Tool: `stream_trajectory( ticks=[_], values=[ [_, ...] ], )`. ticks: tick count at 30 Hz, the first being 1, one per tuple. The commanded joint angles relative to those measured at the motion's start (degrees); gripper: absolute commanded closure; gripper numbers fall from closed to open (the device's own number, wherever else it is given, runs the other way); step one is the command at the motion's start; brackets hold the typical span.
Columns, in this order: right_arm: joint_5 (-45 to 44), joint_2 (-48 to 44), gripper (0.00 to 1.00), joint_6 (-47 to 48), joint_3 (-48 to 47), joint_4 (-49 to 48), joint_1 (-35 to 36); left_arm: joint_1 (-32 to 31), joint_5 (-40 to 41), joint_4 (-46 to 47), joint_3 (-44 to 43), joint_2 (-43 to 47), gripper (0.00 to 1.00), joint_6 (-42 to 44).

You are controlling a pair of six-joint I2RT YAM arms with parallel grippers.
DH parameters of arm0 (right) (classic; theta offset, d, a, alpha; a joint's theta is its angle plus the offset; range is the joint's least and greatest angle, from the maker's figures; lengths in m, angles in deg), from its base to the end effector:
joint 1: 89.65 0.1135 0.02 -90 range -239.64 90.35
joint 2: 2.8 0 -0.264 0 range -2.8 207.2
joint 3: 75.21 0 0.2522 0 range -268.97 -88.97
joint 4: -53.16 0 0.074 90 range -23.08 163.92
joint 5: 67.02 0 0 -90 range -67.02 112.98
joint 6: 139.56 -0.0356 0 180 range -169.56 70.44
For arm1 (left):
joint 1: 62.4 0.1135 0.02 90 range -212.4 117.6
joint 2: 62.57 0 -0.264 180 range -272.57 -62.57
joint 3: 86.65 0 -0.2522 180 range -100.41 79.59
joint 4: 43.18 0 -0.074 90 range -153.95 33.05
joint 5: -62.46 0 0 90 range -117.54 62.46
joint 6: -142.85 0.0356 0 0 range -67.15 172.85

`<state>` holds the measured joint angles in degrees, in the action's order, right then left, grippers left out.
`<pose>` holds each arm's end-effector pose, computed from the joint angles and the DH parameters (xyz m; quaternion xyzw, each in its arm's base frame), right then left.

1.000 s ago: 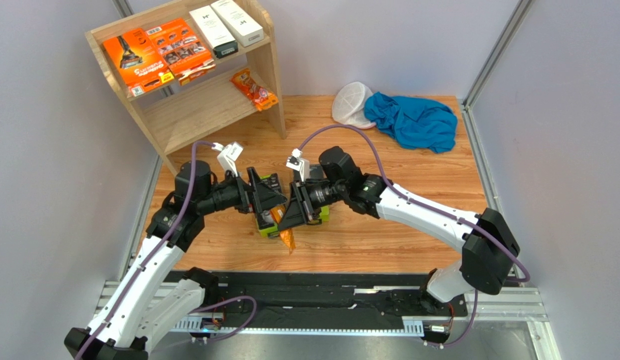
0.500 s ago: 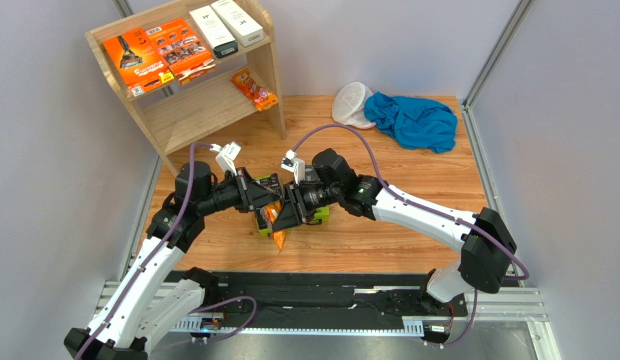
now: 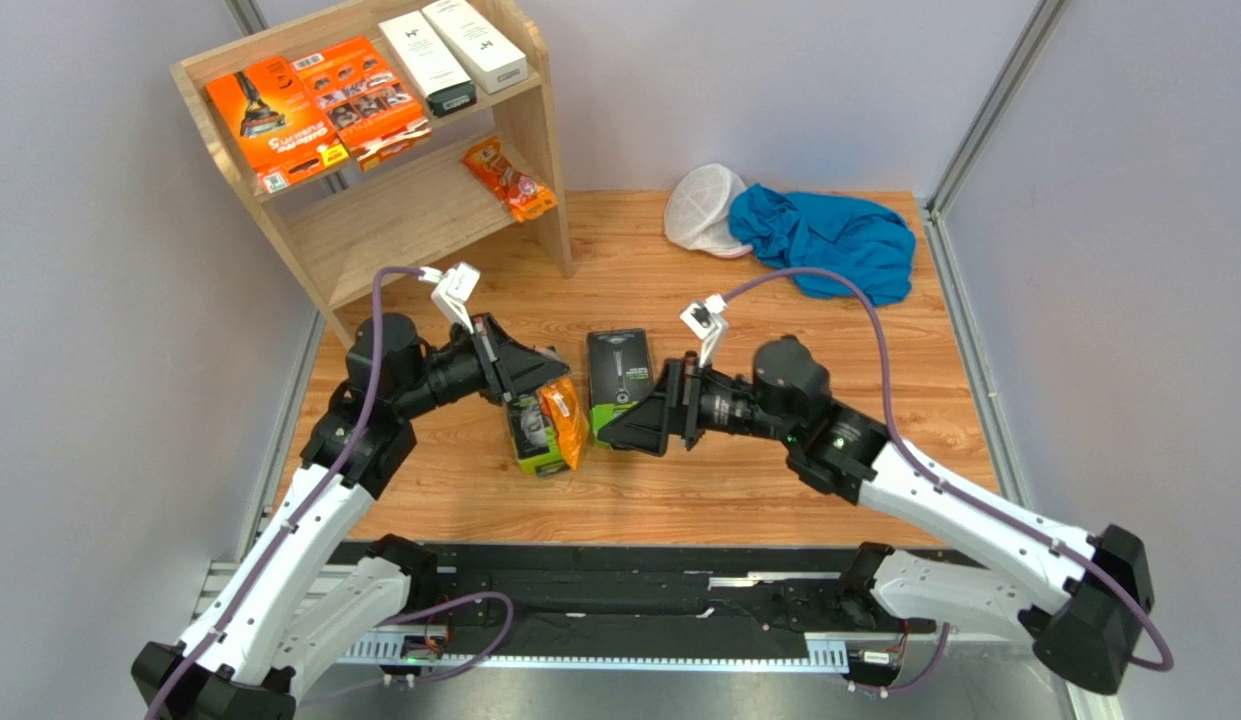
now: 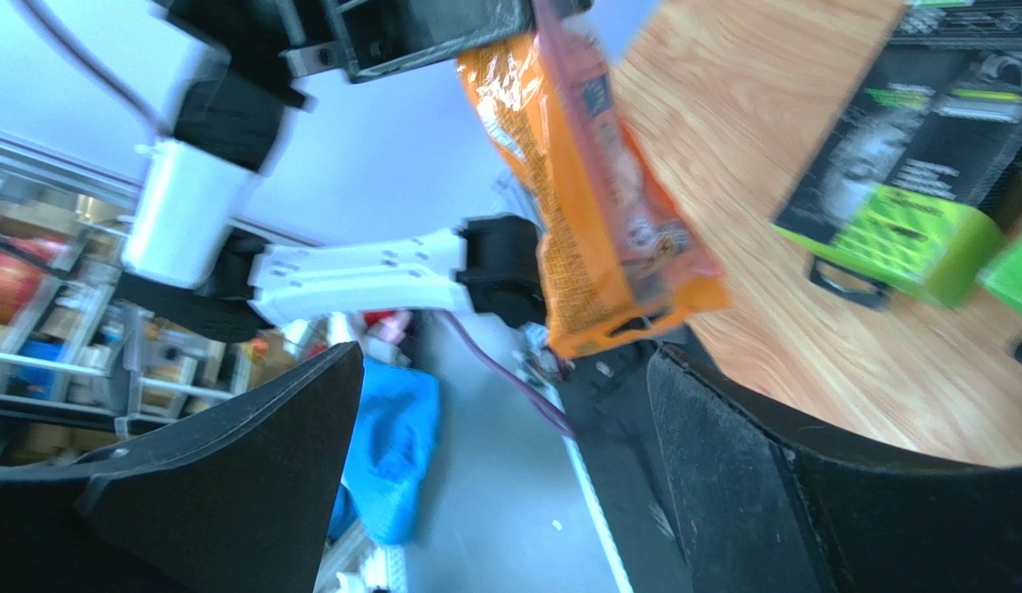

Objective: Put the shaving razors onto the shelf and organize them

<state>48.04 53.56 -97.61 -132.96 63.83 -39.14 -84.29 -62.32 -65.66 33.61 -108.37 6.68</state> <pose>0.1351 0.1877 0.3223 -0.1564 0.7407 0.5870 0.2871 0.1621 -0.0870 0.3482 0.0386 0.7480 -0.5362 0.3893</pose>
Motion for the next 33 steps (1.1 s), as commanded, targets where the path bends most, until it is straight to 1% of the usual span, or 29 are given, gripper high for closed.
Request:
stream_trajectory(
  ticks=[1, 2, 3, 4, 5, 6, 7, 8, 9, 10, 11, 12, 15, 18, 22, 25, 26, 28, 29, 30, 31, 32, 33],
  values=[
    [-0.8, -2.9, 0.10, -10.6, 8.5, -22.3, -0.4, 0.3, -8.0, 27.6, 2.7, -2.6, 1.00, -8.7],
    [-0.7, -3.1, 0.10, -13.5, 10.2, -25.0, -0.6, 0.3, -9.1, 32.3, 4.0, -4.4, 1.00, -10.8],
    [-0.6, -3.0, 0.10, -14.8, 13.1, -28.2, -0.7, 0.3, -11.5, 40.9, 4.4, -5.3, 1.00, -14.8],
    [-0.3, -2.8, 0.10, -16.3, 14.7, -35.4, -0.7, 0.3, -12.8, 45.4, 4.8, -6.6, 1.00, -16.7],
    [-0.4, -2.2, 0.10, -17.5, 15.9, -38.4, -0.7, 0.3, -13.9, 54.4, 5.4, -9.2, 1.00, -18.8],
    [-0.7, -1.8, 0.11, -19.3, 17.8, -41.3, -0.7, 0.3, -15.8, 59.1, 5.5, -10.4, 1.00, -23.4],
    [-0.8, -1.3, 0.11, -20.0, 18.2, -45.0, -0.7, 0.3, -16.5, 63.9, 5.7, -11.8, 1.00, -25.9],
    [-0.8, -0.6, 0.11, -20.5, 18.5, -45.9, -0.8, 0.3, -16.9, 72.3, 5.8, -14.4, 1.00, -28.3],
    [-0.7, -0.5, 0.11, -20.7, 18.7, -46.4, -0.8, 0.3, -17.6, 76.3, 5.7, -15.5, 1.00, -33.1],
    [-1.2, -0.4, 0.12, -20.9, 19.3, -47.7, -0.8, 0.4, -17.9, 80.0, 5.5, -16.9, 1.00, -35.5],
    [-1.5, -0.3, 0.12, -21.2, 19.6, -48.6, -0.8, 0.3, -18.1, 86.1, 5.0, -19.0, 1.00, -37.6],
    [-1.7, -0.1, 0.12, -21.7, 19.9, -49.8, -0.8, 0.3, -18.8, 87.9, 4.6, -19.9, 1.00, -40.5],
    [-2.6, -0.4, 0.12, -22.0, 21.1, -56.4, -0.9, 0.3, -19.4, 91.0, 4.3, -21.6, 1.00, -42.7],
    [-4.1, -0.4, 0.14, -21.8, 22.2, -60.3, -1.1, 0.3, -19.2, 91.0, 5.0, -20.9, 1.00, -42.1],
    [-6.3, 1.1, 0.16, -21.9, 22.3, -61.8, -1.1, 0.3, -19.3, 91.0, 5.9, -20.3, 1.00, -41.9],
    [-6.9, 4.6, 0.21, -23.3, 21.4, -65.7, -1.1, 0.2, -19.2, 91.2, 6.4, -20.1, 1.00, -41.9],
    [-7.0, 5.7, 0.25, -23.7, 21.1, -66.9, -1.1, 0.2, -19.1, 91.2, 6.5, -20.0, 1.00, -41.9],
    [-6.3, 8.2, 0.30, -24.9, 19.6, -70.6, -1.1, 0.1, -19.0, 91.2, 7.1, -19.9, 1.00, -41.8],
    [-5.7, 10.8, 0.38, -26.2, 19.0, -71.4, -1.1, 0.1, -18.8, 91.2, 7.3, -19.9, 1.00, -41.6],
    [-4.8, 12.4, 0.43, -26.9, 17.9, -73.7, -1.1, 0.1, -18.6, 91.2, 7.5, -19.7, 1.00, -41.5],
    [-4.5, 13.6, 0.50, -27.7, 17.5, -75.2, -1.0, 0.1, -18.2, 91.2, 8.0, -19.5, 1.00, -41.5],
    [-4.2, 16.1, 0.67, -29.6, 17.2, -76.7, -0.8, 0.1, -17.8, 90.8, 8.1, -19.3, 1.00, -40.8],
    [-4.1, 17.1, 0.73, -30.4, 17.0, -79.9, -0.9, 0.1, -17.6, 90.3, 8.3, -19.2, 1.00, -40.4]
  ],
)
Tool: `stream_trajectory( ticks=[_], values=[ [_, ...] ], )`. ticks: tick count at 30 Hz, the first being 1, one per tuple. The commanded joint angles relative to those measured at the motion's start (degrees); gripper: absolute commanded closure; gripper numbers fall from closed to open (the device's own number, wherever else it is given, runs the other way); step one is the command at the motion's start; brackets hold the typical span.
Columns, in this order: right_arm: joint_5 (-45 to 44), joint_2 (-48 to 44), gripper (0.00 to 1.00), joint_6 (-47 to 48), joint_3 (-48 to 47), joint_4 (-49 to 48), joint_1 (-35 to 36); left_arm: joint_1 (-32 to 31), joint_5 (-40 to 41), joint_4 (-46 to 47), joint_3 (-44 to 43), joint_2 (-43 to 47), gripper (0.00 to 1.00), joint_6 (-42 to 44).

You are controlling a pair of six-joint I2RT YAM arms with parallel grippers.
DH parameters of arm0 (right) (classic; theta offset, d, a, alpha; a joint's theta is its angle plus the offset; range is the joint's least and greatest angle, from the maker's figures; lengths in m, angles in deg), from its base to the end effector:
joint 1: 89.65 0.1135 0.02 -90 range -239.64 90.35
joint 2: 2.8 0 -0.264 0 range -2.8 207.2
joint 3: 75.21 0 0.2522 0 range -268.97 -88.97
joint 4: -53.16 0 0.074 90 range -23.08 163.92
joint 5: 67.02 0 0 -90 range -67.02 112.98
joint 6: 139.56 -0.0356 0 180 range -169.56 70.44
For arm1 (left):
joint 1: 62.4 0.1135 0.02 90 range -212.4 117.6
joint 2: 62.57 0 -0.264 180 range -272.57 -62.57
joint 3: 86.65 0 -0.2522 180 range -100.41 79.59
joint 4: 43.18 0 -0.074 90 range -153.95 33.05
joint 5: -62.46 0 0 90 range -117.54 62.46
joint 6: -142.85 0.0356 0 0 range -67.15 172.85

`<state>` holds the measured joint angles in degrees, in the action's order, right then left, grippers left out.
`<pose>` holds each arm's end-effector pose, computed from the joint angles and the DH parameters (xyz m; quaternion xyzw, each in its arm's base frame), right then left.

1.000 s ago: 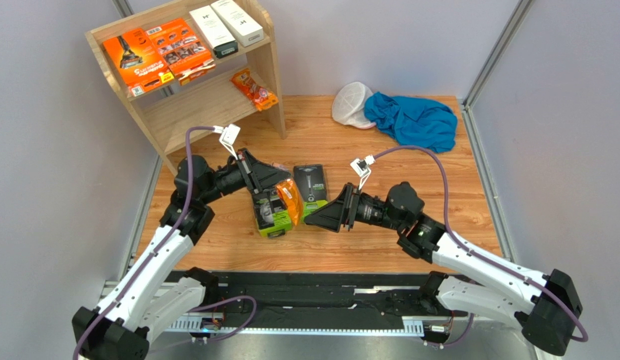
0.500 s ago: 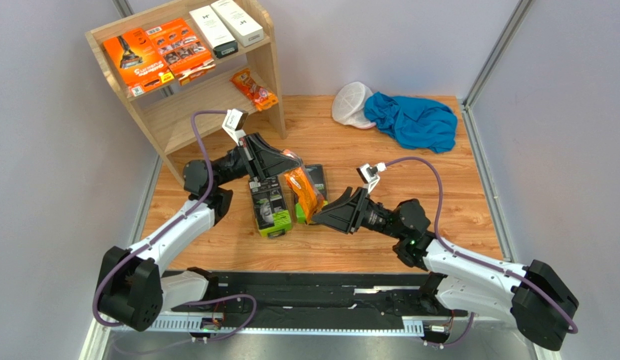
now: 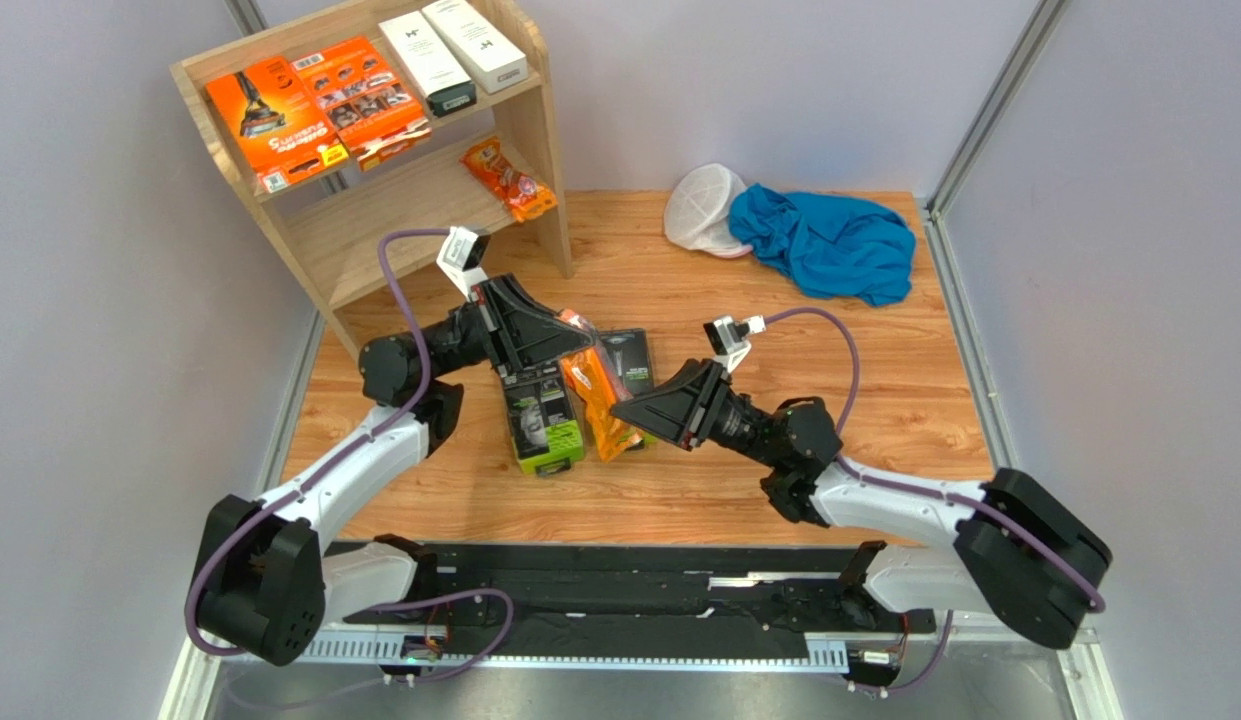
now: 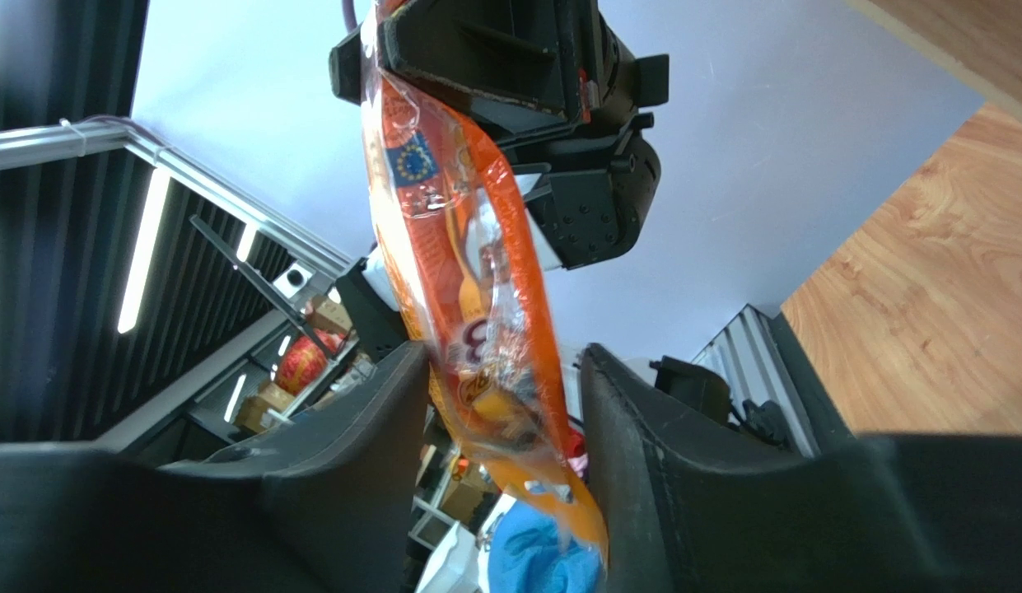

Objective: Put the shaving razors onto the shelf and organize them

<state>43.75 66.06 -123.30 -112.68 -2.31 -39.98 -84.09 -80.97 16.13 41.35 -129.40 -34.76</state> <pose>0.1444 0.1896 0.2721 -0.0363 0.5549 0.7732 0.3049 0.2012 -0.1108 0.3584 0.1598 0.5155 -0.7725 0.3347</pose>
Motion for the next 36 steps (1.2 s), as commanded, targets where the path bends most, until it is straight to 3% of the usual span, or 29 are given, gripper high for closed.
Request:
stream_trajectory(
  ticks=[1, 5, 7, 8, 9, 13, 16, 19, 24, 28, 36],
  values=[
    [0.3, 5.5, 0.78, -5.7, -3.4, -14.9, 0.0, 0.0, 1.0, 6.8, 0.5, 2.3, 1.00, 1.7],
    [0.5, 5.9, 1.00, -6.1, -3.0, -14.5, 0.3, 0.0, 0.8, 0.2, -0.2, 3.9, 1.00, 6.5],
    [0.1, 4.6, 1.00, -5.5, -2.3, -13.0, 0.3, 0.0, 0.4, -8.3, -1.0, 5.9, 1.00, 11.5],
    [0.1, 4.1, 1.00, -5.2, -2.2, -12.3, 0.3, 0.0, 0.3, -12.4, -1.4, 6.9, 0.95, 13.8],
    [0.0, 3.6, 1.00, -4.8, -2.1, -10.3, 0.3, 0.0, 0.2, -16.8, -1.9, 7.9, 0.88, 16.5],
    [0.1, 0.0, 1.00, -2.1, -2.5, -3.3, 0.3, 0.1, 5.4, -52.1, -7.3, 15.6, 0.34, 37.5],
    [-0.4, -3.0, 1.00, -0.2, -2.9, 3.8, 0.3, 0.1, 14.0, -72.6, -12.1, 19.7, 0.22, 49.5],
    [-0.6, -5.5, 1.00, 4.2, -5.2, 16.8, 0.3, 0.3, 22.4, -88.0, -16.9, 21.3, 0.14, 57.8],
    [-1.2, -7.6, 1.00, 12.0, -10.7, 36.6, 0.1, 2.3, 30.7, -104.2, -23.4, 20.2, 0.09, 63.7],
    [0.8, -3.1, 1.00, 15.3, -17.8, 42.5, -0.4, 6.3, 36.2, -113.6, -26.7, 21.2, 0.08, 66.2],
    [10.8, 14.9, 1.00, 15.6, -32.8, 41.4, -2.1, 14.9, 48.1, -126.2, -32.9, 21.7, 0.03, 71.4]
  ],
)
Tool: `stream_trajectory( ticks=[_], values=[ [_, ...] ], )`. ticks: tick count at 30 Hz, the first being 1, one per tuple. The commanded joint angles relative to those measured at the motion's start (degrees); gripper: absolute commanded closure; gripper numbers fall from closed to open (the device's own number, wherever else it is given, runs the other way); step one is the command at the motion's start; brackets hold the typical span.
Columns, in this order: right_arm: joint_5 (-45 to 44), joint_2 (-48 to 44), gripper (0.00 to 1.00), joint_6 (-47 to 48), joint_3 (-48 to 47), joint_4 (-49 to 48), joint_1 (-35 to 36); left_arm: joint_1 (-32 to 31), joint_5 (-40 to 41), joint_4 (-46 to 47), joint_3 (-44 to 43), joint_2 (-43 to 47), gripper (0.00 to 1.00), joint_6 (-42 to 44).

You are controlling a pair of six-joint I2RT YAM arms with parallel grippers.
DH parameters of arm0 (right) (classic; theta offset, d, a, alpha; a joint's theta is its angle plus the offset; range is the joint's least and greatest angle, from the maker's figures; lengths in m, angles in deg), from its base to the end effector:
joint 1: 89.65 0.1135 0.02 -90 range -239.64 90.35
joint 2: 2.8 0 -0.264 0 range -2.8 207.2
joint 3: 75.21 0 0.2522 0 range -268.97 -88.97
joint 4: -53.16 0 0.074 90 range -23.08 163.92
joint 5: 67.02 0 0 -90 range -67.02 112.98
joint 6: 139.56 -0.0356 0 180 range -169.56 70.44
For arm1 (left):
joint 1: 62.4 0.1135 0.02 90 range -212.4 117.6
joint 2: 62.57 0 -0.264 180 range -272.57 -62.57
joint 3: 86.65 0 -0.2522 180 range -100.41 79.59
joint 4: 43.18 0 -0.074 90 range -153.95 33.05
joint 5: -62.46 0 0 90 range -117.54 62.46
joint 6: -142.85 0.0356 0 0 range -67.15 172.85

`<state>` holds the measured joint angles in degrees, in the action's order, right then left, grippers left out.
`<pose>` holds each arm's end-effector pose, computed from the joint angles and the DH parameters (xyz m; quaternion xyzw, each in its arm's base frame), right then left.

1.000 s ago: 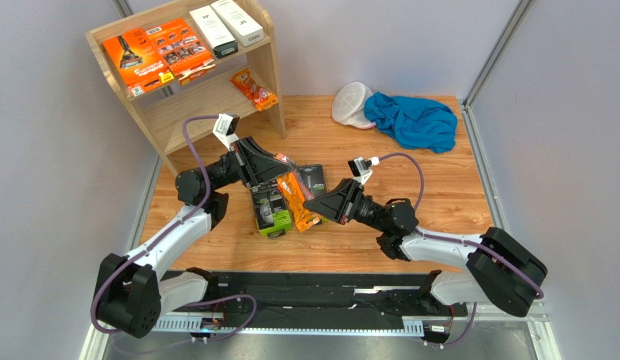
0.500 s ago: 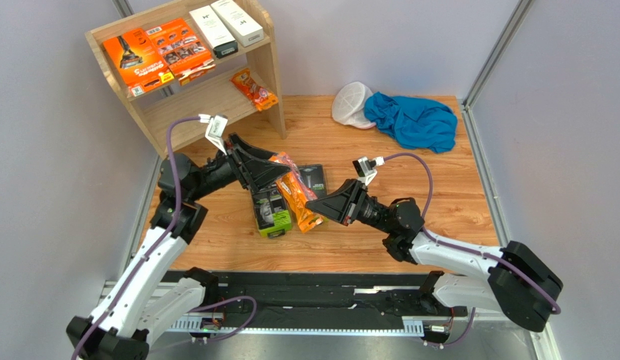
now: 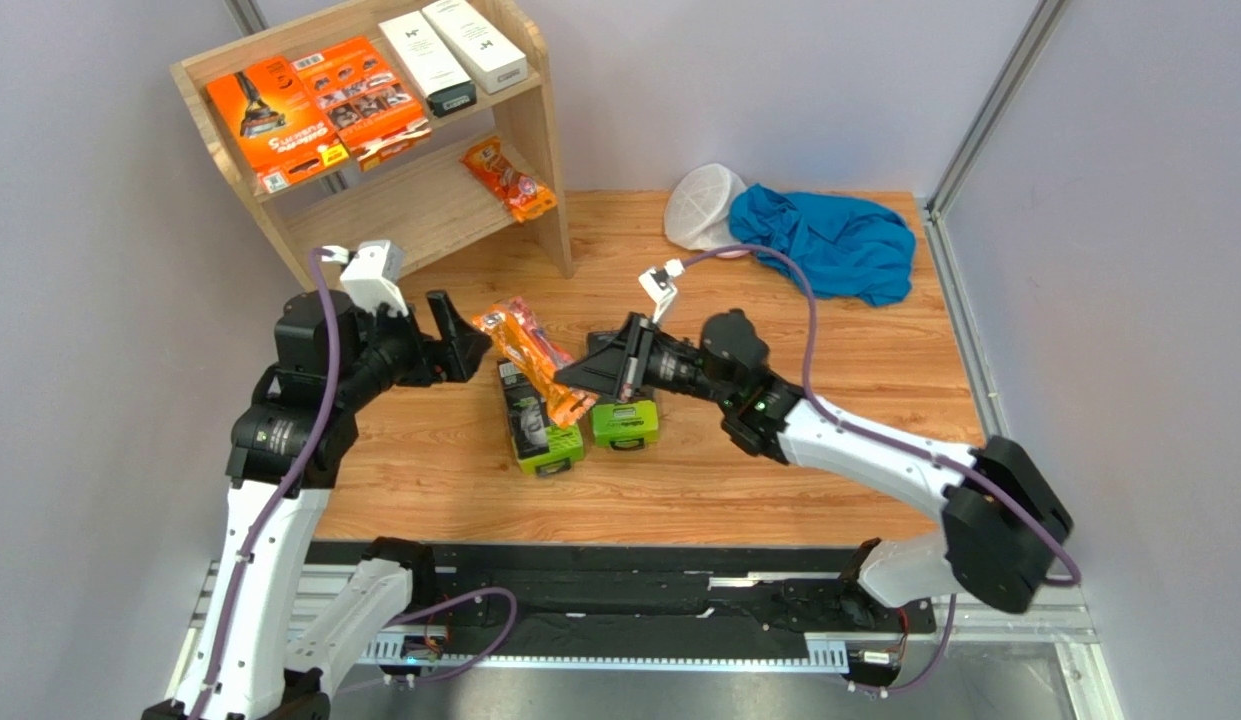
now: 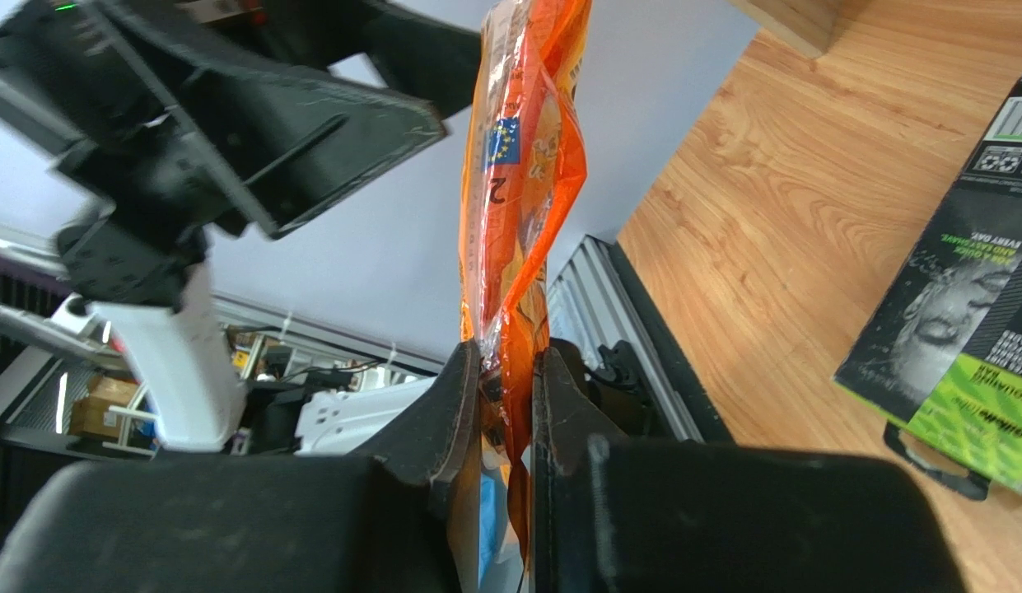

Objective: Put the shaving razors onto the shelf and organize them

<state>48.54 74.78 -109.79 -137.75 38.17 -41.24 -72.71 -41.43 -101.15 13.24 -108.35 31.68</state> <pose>0.1962 0.2442 0.3058 -0.0845 0.7023 0.6512 0.2749 0.1398 -0.0341 0.4014 -0.0127 0.8333 -0.2448 0.4954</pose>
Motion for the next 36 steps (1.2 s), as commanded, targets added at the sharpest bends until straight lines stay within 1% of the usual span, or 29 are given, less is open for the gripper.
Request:
stream_trajectory(
  ticks=[1, 2, 4, 5, 6, 7, 8, 9, 11, 12, 14, 15, 16, 18, 19, 20, 23, 25, 28, 31, 34, 36],
  values=[
    [7.0, 10.2, 1.00, 2.1, -9.6, 0.9, -1.3, 4.2, 9.3, -10.7, -5.5, 0.7, 0.01, 5.7],
    [8.0, 12.0, 1.00, 2.1, -13.8, 0.8, -1.6, 4.9, 10.1, -11.2, -5.4, 0.8, 0.01, 5.9],
    [10.6, 16.0, 1.00, 2.2, -18.2, 1.0, -2.3, 6.6, 9.5, -11.8, -4.4, 1.9, 0.01, 6.5],
    [11.1, 19.8, 1.00, 2.2, -20.8, 1.7, -2.5, 7.0, 9.3, -11.9, -3.9, 2.3, 0.01, 6.5],
    [12.4, 21.5, 1.00, 2.1, -25.6, 2.1, -2.8, 7.5, 9.2, -12.0, -3.3, 2.9, 0.01, 6.7],
    [13.0, 23.3, 1.00, 2.0, -28.5, 2.3, -3.4, 7.7, 9.1, -12.0, -2.0, 3.3, 0.01, 6.9],
    [13.5, 27.1, 1.00, 1.2, -30.8, 2.7, -3.8, 7.8, 9.3, -11.9, -1.2, 3.6, 0.01, 7.0],
    [14.4, 28.7, 1.00, 0.7, -35.7, 2.8, -4.2, 7.8, 9.4, -11.9, 0.3, 4.5, 0.01, 7.1],
    [15.0, 32.1, 1.00, -0.1, -40.2, 3.4, -5.2, 7.9, 10.4, -11.7, 1.9, 5.3, 0.01, 7.2],
    [15.3, 35.6, 1.00, -1.2, -43.0, 3.8, -5.8, 7.9, 10.7, -11.5, 2.7, 6.5, 0.01, 7.1],
    [15.9, 39.1, 1.00, -2.3, -51.2, 5.3, -7.1, 7.9, 11.5, -10.6, 4.6, 7.7, 0.01, 6.6],
    [16.1, 43.0, 1.00, -3.1, -54.0, 6.3, -7.5, 7.9, 11.5, -11.2, 4.2, 8.3, 0.01, 6.8],
    [16.4, 44.7, 1.00, -3.5, -60.1, 7.2, -8.2, 7.9, 11.3, -10.8, 4.3, 8.8, 0.01, 6.9],
    [16.3, 48.7, 1.00, -3.6, -66.2, 11.7, -8.7, 7.9, 11.4, -10.4, 4.6, 9.7, 0.01, 6.8],
    [16.3, 52.6, 1.00, -2.6, -70.3, 14.1, -8.9, 7.9, 11.0, -10.2, 4.7, 9.9, 0.01, 6.9],
    [16.0, 54.4, 1.00, -2.1, -77.0, 19.0, -9.1, 7.9, 10.6, -10.0, 4.8, 9.8, 0.01, 6.9],
    [13.6, 60.3, 1.00, -2.3, -86.7, 24.1, -9.6, 7.9, 9.7, -9.5, 5.1, 9.8, 0.01, 6.8],
    [11.6, 62.3, 1.00, -4.8, -88.3, 24.2, -10.5, 7.9, 9.7, -9.1, 5.3, 9.8, 0.01, 6.8],
    [9.2, 64.3, 1.00, -6.1, -88.7, 24.0, -11.4, 7.9, 9.3, -8.7, 5.5, 10.0, 0.01, 6.7],
    [8.2, 65.6, 1.00, -8.0, -89.6, 22.5, -11.3, 7.9, 9.1, -8.4, 5.8, 10.0, 0.01, 6.6],
    [8.2, 68.5, 1.00, -10.3, -93.3, 22.9, -11.2, 7.9, 8.8, -8.2, 5.9, 10.1, 0.01, 6.6],
    [6.5, 68.9, 1.00, -11.0, -92.7, 23.8, -11.2, 7.9, 8.7, -8.1, 6.0, 10.3, 0.01, 6.6]
  ],
)
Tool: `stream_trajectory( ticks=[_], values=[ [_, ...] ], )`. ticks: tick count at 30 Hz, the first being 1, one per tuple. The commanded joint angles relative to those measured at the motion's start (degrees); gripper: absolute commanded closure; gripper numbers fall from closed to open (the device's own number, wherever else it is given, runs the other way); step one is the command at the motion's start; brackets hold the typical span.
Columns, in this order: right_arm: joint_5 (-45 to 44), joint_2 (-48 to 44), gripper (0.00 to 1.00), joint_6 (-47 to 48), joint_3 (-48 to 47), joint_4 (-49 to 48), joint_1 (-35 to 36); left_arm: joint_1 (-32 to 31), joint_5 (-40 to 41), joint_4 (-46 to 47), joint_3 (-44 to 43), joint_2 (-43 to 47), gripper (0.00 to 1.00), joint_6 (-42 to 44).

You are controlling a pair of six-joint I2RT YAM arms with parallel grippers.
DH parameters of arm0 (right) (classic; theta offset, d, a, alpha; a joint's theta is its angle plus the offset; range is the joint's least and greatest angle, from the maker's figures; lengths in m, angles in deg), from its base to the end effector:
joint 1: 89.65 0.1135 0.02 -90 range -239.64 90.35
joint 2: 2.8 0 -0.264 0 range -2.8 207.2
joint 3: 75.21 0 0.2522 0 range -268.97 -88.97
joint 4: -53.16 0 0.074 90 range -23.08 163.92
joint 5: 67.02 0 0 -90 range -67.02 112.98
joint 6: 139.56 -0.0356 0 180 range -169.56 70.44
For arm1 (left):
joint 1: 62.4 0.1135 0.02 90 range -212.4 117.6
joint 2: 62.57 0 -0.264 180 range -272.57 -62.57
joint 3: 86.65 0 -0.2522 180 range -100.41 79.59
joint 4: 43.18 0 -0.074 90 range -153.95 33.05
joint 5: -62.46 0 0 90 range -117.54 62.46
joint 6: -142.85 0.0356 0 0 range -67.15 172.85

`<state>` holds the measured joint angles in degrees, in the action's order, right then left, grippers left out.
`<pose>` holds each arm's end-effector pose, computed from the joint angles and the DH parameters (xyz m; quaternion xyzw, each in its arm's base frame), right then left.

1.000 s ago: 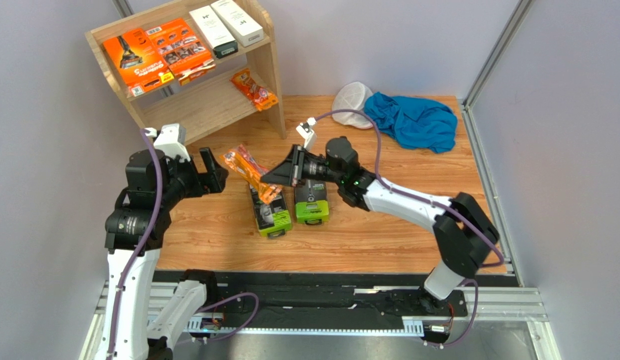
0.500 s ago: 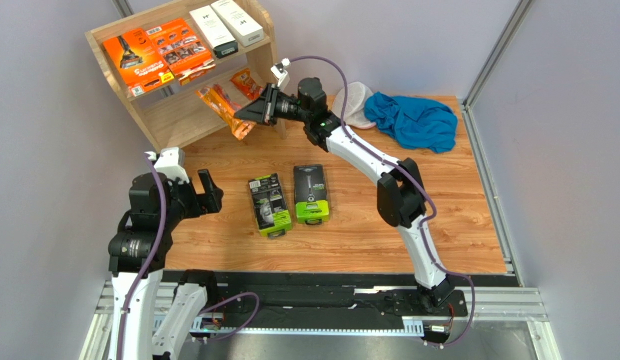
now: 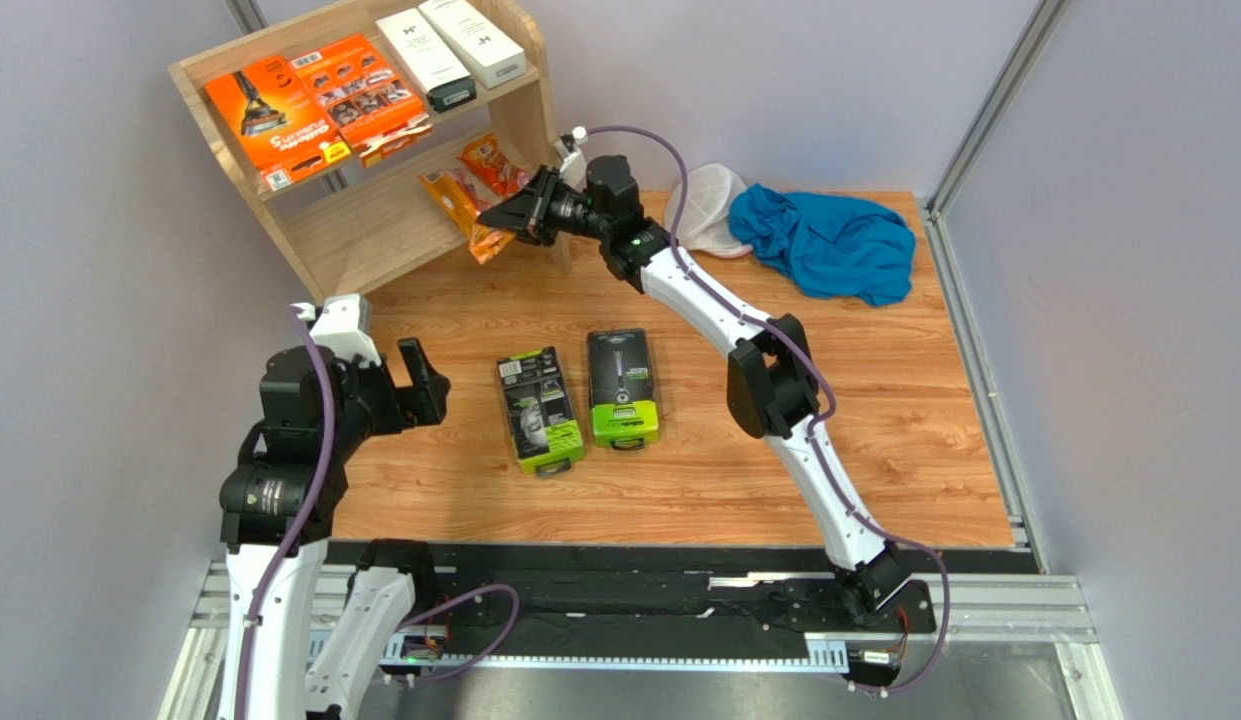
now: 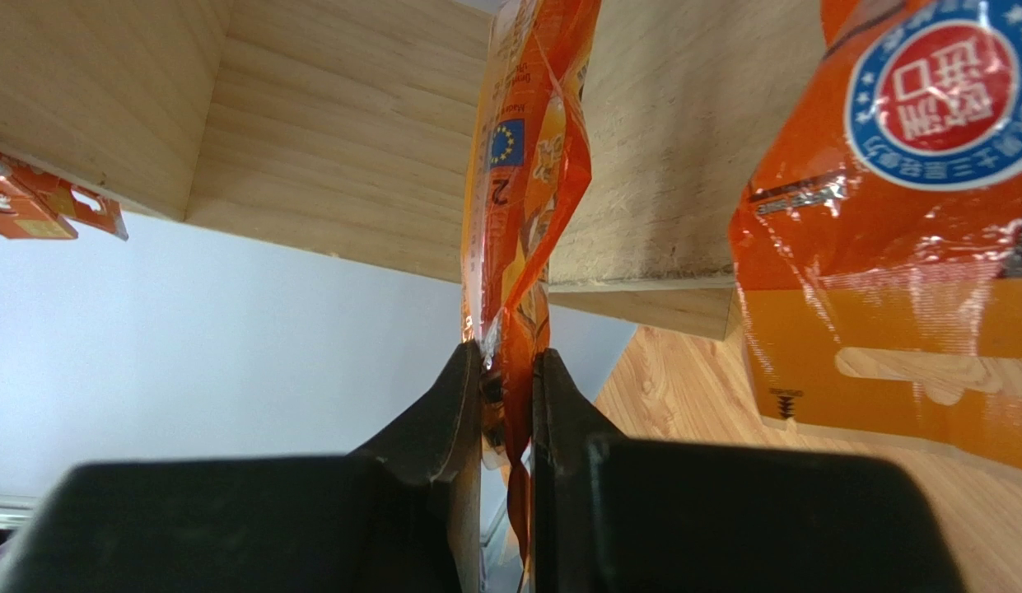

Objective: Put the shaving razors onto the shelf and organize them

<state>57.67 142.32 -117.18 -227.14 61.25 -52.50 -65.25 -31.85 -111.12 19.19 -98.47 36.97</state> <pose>0.4582 0.3726 0.2921 -0.0218 0.7132 0.6587 0.2385 0.0991 -0.0076 0.3703 -0.0793 0.8606 -0.1138 0.4901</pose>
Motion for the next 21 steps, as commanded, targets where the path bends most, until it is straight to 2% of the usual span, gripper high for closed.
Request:
stream_trajectory(
  ticks=[1, 8, 11, 15, 21],
  values=[
    [-3.1, 1.2, 1.00, -3.7, -2.7, 0.7, 0.0, 0.5, -0.8, 1.9, 0.0, 0.4, 0.01, 1.3],
    [-4.6, 0.5, 0.97, -6.0, -0.9, -0.3, 0.0, 0.5, -1.0, 2.0, 0.0, 0.8, 0.01, 1.4],
    [-5.9, -1.2, 0.90, -6.2, 1.9, -1.3, 0.1, 0.5, -1.0, 2.0, 0.0, 0.8, 0.01, 1.4],
    [-7.7, -2.3, 0.75, -6.1, 2.6, -1.3, 0.4, 0.5, -1.6, 2.4, 0.4, 0.5, 0.01, 1.0],
    [-9.3, -2.7, 0.68, -6.8, 2.9, -1.6, 0.7, 0.5, -5.6, 5.5, 3.7, 0.7, 0.02, -2.7]
  ],
)
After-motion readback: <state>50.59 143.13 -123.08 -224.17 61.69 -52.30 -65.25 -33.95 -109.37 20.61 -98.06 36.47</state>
